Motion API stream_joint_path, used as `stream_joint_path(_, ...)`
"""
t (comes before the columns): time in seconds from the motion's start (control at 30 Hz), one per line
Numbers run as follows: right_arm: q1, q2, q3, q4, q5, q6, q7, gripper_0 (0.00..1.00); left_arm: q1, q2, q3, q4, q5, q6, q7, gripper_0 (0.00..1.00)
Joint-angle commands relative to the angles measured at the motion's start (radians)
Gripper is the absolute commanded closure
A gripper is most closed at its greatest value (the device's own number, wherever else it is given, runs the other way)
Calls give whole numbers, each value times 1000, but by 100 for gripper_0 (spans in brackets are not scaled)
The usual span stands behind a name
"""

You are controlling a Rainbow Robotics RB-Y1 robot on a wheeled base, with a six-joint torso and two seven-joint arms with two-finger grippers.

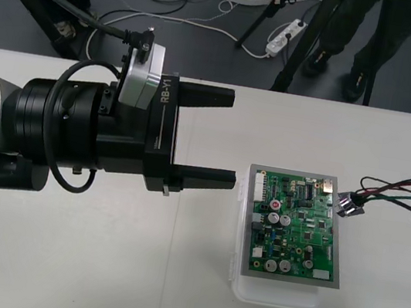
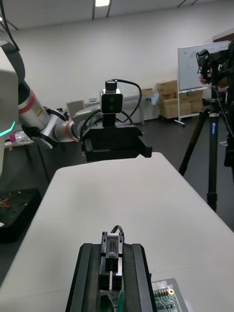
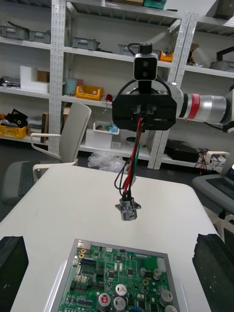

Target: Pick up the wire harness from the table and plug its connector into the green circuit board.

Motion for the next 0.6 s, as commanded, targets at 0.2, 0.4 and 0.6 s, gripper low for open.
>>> stream_joint_path(0.2,-89,162,5,-108,107,31,-120,100,-91,-16,-75,-36,31,45,-37,0)
stream_joint_path(0.4,-95,228,10,-168,173,78,-146,100,-97,-64,-84,-36,17,45,-37,0)
stream_joint_path(0.6,-119,295,13,-195,253,83,-169,100,-106,-87,-104,-36,-15,48,-37,0)
